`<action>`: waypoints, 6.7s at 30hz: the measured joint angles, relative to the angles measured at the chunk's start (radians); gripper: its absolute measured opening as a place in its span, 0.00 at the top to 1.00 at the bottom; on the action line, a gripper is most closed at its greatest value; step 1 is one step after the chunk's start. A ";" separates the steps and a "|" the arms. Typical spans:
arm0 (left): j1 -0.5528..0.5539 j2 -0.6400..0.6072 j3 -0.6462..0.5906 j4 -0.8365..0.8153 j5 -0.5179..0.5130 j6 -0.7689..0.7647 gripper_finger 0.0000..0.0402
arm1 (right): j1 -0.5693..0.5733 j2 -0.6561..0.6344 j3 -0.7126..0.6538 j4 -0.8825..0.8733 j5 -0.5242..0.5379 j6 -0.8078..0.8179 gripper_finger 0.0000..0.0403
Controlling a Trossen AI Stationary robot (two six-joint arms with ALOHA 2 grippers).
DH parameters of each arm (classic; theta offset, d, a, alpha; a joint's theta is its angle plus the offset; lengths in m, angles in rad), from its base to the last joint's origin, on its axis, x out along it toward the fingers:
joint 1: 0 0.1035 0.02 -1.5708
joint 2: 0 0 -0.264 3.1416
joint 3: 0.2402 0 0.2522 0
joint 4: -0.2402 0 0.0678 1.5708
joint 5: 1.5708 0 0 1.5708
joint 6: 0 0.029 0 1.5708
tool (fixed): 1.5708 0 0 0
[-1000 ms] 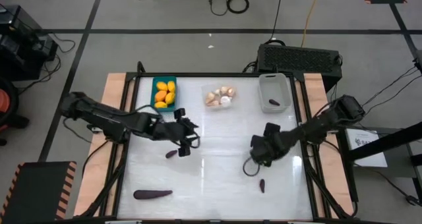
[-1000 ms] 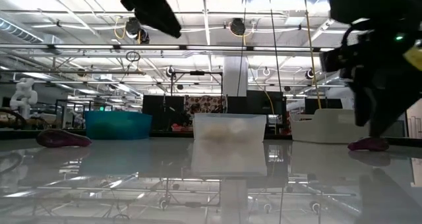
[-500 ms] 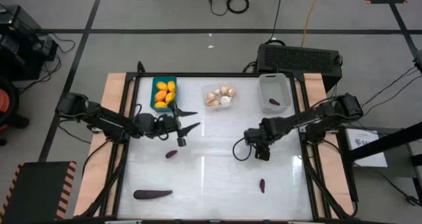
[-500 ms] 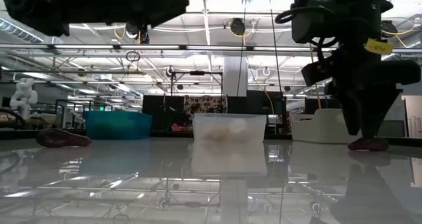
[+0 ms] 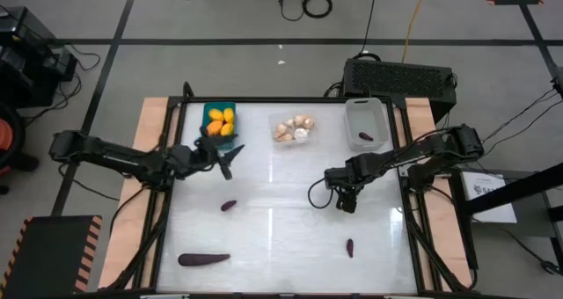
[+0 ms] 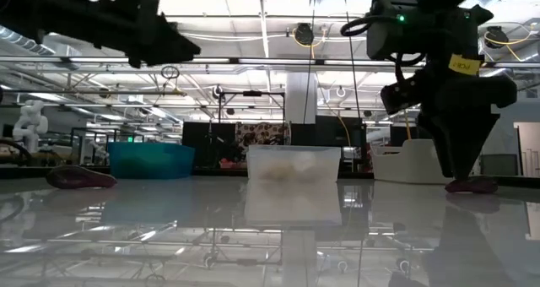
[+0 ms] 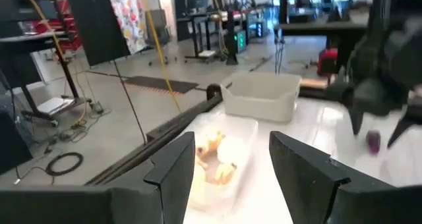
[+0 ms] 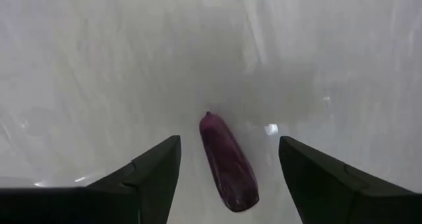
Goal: Sort produce into baskets
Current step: Put the eggplant into the gray bin
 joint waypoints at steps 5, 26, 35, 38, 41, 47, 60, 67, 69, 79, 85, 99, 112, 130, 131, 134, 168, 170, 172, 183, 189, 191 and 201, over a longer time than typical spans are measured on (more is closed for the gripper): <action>0.000 -0.153 0.000 -0.093 -0.016 -0.110 0.49 | 0.000 0.000 -0.076 0.054 -0.006 0.013 0.43; 0.000 -0.207 0.000 -0.165 0.035 -0.189 0.49 | -0.102 -0.005 0.142 -0.120 0.105 -0.166 0.85; 0.000 -0.207 0.000 -0.165 0.036 -0.189 0.49 | -0.349 -0.007 0.431 -0.335 0.418 -0.257 0.86; 0.000 -0.207 0.000 -0.165 0.036 -0.188 0.49 | -0.474 -0.008 0.463 -0.337 0.420 -0.272 0.86; 0.000 -0.207 0.000 -0.172 0.036 -0.186 0.49 | -0.590 -0.007 0.456 -0.355 0.419 -0.276 0.86; 0.000 -0.207 0.000 -0.173 0.036 -0.175 0.49 | -0.721 -0.007 0.415 -0.348 0.416 -0.231 0.84; 0.000 -0.207 0.000 -0.171 0.036 -0.163 0.49 | -0.751 -0.007 0.379 -0.367 0.379 -0.193 0.55; 0.000 -0.207 0.000 -0.171 0.034 -0.187 0.49 | -0.591 -0.007 0.408 -0.303 0.181 -0.116 0.50; 0.000 -0.207 0.000 -0.171 0.033 -0.188 0.49 | -0.498 -0.007 0.408 -0.230 0.187 -0.107 0.50; 0.000 -0.207 0.000 -0.168 0.030 -0.242 0.49 | -0.085 0.025 0.269 0.642 0.198 -0.235 0.50; 0.000 -0.207 0.001 -0.160 0.028 -0.243 0.49 | -0.006 0.210 0.180 1.175 0.088 -0.375 0.50; 0.001 -0.193 0.001 -0.161 0.024 -0.241 0.49 | -0.049 0.778 0.623 1.395 -0.224 -0.456 0.50; 0.001 -0.193 0.001 -0.174 0.024 -0.207 0.49 | -0.079 1.035 0.913 1.225 -0.348 -0.413 0.50; 0.001 -0.193 0.001 -0.174 0.024 -0.213 0.49 | -0.086 0.994 0.914 1.031 -0.348 -0.361 0.87; 0.001 -0.193 0.001 -0.174 0.024 -0.213 0.49 | -0.088 0.971 0.913 0.980 -0.350 -0.349 0.89; 0.001 -0.193 0.001 -0.180 0.024 -0.213 0.49 | -0.103 0.890 0.910 0.799 -0.345 -0.371 0.92; 0.001 -0.194 0.001 -0.230 0.037 -0.225 0.49 | -0.723 0.118 0.641 -0.517 0.322 -0.386 0.90; 0.001 -0.194 0.001 -0.244 0.037 -0.239 0.49 | -0.770 0.097 0.557 -0.482 0.364 -0.376 0.90; 0.001 -0.193 0.001 -0.254 0.038 -0.240 0.49 | -0.812 0.084 0.488 -0.442 0.380 -0.363 0.90; 0.001 -0.193 0.001 -0.251 0.038 -0.241 0.49 | -0.871 0.079 0.393 -0.414 0.354 -0.355 0.67; 0.001 -0.193 0.001 -0.251 0.037 -0.240 0.49 | -0.850 0.078 0.468 -0.571 0.150 -0.302 0.59; 0.001 -0.193 0.001 -0.251 0.037 -0.240 0.49 | -0.821 0.067 0.489 -0.621 0.092 -0.249 0.58; 0.001 -0.193 0.001 -0.251 0.037 -0.240 0.49 | -0.442 -0.023 0.460 -0.662 0.103 0.153 0.58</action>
